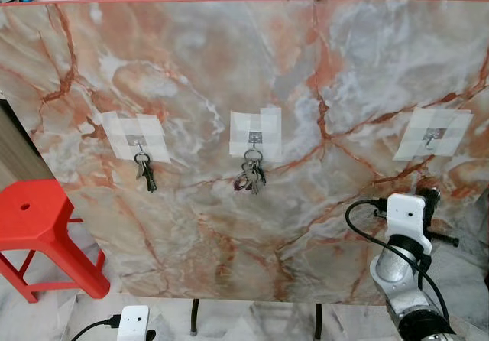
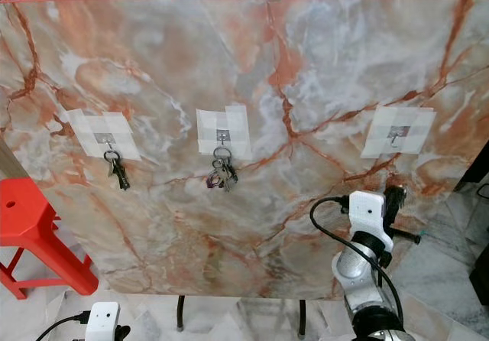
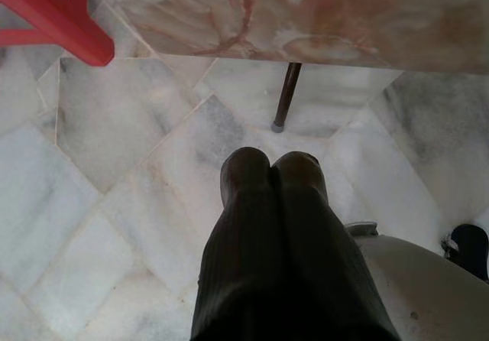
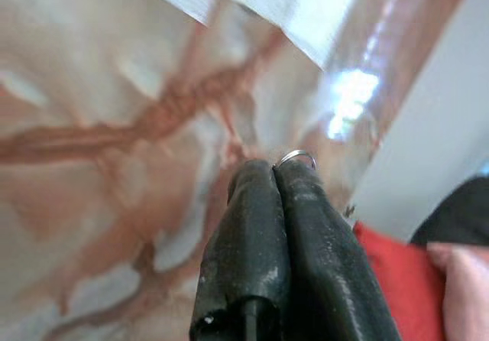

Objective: Hang keys on a hook

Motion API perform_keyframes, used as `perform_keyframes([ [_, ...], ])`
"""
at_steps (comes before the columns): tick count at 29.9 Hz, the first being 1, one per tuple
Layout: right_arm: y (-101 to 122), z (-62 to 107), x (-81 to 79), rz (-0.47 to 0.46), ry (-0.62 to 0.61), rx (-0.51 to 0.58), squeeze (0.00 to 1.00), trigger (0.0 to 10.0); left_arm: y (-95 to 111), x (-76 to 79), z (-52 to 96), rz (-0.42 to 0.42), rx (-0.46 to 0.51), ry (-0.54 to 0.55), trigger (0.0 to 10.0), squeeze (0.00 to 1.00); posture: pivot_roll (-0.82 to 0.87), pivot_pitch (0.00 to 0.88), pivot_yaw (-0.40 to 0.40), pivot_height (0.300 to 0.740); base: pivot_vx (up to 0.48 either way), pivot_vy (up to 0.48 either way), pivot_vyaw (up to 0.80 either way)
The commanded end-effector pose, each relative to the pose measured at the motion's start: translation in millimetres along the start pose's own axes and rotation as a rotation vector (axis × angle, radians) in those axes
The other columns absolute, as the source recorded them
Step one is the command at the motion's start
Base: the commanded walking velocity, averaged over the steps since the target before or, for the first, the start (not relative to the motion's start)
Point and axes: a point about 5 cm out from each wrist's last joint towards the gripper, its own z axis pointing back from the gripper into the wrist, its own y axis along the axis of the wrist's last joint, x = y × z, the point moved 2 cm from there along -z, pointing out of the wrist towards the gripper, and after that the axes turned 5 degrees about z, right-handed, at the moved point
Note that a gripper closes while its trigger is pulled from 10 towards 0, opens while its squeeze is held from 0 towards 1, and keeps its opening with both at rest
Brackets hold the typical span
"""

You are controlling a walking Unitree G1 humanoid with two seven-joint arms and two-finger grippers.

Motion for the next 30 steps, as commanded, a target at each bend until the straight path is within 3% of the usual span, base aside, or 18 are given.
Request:
perform_keyframes([
  [1, 12.9, -8.6, 2.3, 0.010, -0.017, 0.048, 0.00, 10.0, -4.1, 0.1, 0.7, -0.014, -0.022, -0.003, 10.0, 0.00, 0.16, 0.000, 0.005, 0.740, 0.000, 0.000, 0.00],
  [11, 30.1, -18.1, 5.0, 0.113, -0.048, 0.127, 0.00, 10.0, -4.4, 0.9, 0.8, -0.011, -0.021, -0.006, 10.0, 0.00, 0.16, 0.000, 0.002, 0.740, 0.000, 0.000, 0.00],
  [30, 41.0, -29.2, 19.4, 0.218, -0.051, 0.198, 0.00, 10.0, -7.1, 3.1, 1.3, -0.008, -0.029, -0.010, 10.0, 0.00, 0.15, 0.000, 0.002, 0.740, 0.000, 0.000, 0.00],
])
